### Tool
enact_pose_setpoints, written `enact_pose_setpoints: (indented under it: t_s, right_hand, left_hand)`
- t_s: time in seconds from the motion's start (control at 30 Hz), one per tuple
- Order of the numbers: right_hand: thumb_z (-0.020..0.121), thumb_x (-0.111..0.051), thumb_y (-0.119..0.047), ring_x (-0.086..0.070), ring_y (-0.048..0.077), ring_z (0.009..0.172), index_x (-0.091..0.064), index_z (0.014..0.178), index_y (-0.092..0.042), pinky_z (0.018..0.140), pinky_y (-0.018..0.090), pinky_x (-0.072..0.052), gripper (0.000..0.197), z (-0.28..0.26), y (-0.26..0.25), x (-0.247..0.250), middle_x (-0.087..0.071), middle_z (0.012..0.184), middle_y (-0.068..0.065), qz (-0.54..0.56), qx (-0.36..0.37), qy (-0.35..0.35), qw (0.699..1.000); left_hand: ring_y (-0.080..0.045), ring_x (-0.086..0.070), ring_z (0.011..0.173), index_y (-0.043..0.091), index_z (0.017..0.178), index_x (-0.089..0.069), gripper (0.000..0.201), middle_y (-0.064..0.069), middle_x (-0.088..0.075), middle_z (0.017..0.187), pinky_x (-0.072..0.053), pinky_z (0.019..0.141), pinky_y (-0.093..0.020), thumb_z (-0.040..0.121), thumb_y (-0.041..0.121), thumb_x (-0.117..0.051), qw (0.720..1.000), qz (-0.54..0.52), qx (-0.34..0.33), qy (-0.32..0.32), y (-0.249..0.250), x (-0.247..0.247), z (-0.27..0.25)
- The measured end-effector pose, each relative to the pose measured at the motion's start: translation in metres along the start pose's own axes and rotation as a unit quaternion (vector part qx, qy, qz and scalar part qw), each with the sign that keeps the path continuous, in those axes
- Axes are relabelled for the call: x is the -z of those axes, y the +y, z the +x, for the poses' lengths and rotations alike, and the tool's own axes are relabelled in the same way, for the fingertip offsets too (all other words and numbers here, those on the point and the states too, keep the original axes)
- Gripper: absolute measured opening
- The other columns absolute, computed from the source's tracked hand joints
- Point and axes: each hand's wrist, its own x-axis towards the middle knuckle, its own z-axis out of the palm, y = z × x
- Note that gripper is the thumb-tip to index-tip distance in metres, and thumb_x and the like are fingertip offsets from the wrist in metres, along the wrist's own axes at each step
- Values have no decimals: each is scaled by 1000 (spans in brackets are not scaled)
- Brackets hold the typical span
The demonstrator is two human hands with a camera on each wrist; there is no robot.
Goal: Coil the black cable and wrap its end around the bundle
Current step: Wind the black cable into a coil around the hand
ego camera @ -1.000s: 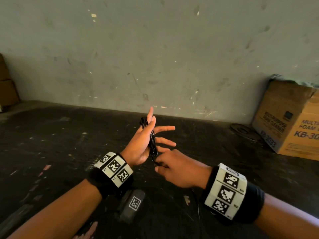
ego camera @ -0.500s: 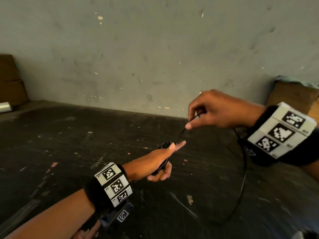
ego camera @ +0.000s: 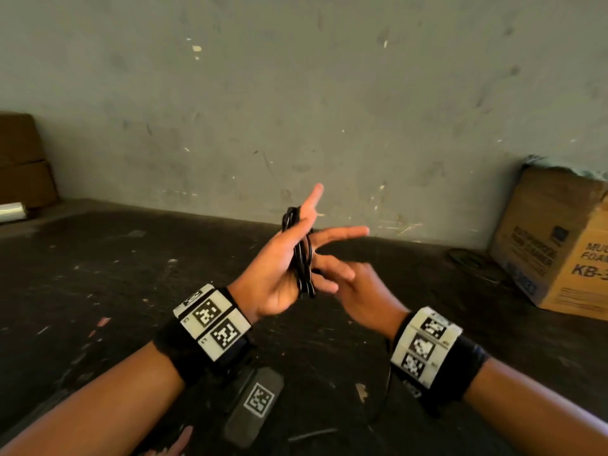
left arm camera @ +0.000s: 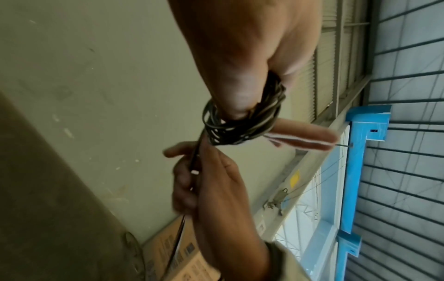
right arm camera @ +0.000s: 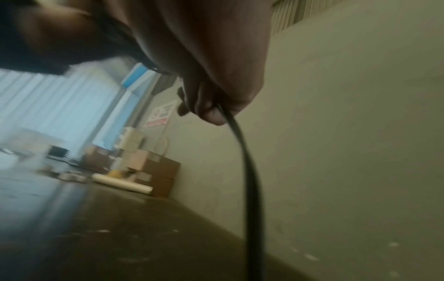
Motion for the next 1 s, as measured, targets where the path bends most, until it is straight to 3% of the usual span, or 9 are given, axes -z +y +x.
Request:
enact_pose_setpoints:
  t_s: [0.1,0.2,0.33,0.4,0.53,0.63,0.77,0.9,1.0]
  right_hand:
    - [98,-42,-15,-60,21,63,-58,95,-6,62,36,-51,18,-12,-23,-15,-57,67,-4,21,5,-76,997]
    - [98,-46,-19,-60,13,65,-58,103,-6,64,30,-51,19,-21,-44,-15,-55,70,-5,38,-24,-166,985]
    - [96,-49,-19,-54,-6,53,-63,91,-8,54,13,-41,19,-22,-62,2,-47,69,-17,14,-22,-175,984]
    - [94,-53,-20,-50,-16,49,-66,87,-12,50,9,-38,17,-18,-69,19,-46,65,-18,-16,-26,-173,984]
    - [89,-60,-26,-51,-1,52,-69,87,-15,50,14,-40,14,-5,-80,60,-57,66,-9,-97,-13,-191,977]
    - [84,-66,-30,-50,-1,57,-68,82,-19,55,14,-36,11,11,-87,92,-54,65,-13,-174,31,-175,969]
    - [78,-62,-37,-54,5,55,-75,77,-16,51,17,-37,25,34,-88,129,-65,60,-6,-197,101,-94,971]
    - [92,-53,-38,-43,14,43,-70,68,-18,51,28,-35,36,55,-52,123,-52,48,1,-208,101,-70,970]
    - [93,-48,-40,-53,21,51,-69,67,-13,57,34,-43,42,57,-10,91,-57,54,3,-205,56,-65,975]
  left_hand:
    - [-25,-73,75,55,144,-14,53,-14,-66,124,-59,49,-29,97,40,-34,996,31,-29,81,3,7,10]
    - [-28,-73,78,57,143,-7,59,-12,-64,126,-60,52,-33,95,41,-37,986,94,-45,127,2,17,12]
    - [-28,-72,77,58,142,-5,67,-9,-65,126,-59,53,-33,89,43,-43,963,233,-21,134,-8,29,5]
    - [-27,-70,73,59,141,-7,64,-9,-70,114,-58,55,-34,90,44,-42,942,309,5,128,-16,33,-3]
    - [-14,-51,37,53,145,-13,58,-5,-66,64,-36,33,-22,91,50,-37,929,355,79,73,-28,40,-22]
    - [-7,-36,31,35,147,-25,66,-8,-55,57,-28,32,-18,87,62,-32,924,360,126,34,-33,46,-29]
    - [-9,-30,36,51,142,-28,67,-6,-48,58,-24,33,-18,81,73,-15,924,345,166,-26,-36,43,-39]
    - [-6,-29,36,48,142,-32,63,-5,-44,56,-22,34,-19,84,71,-33,934,321,136,-76,-30,28,-44]
    - [-7,-27,33,42,144,-32,58,-8,-42,54,-21,31,-17,90,53,-46,958,264,81,-82,-22,13,-42]
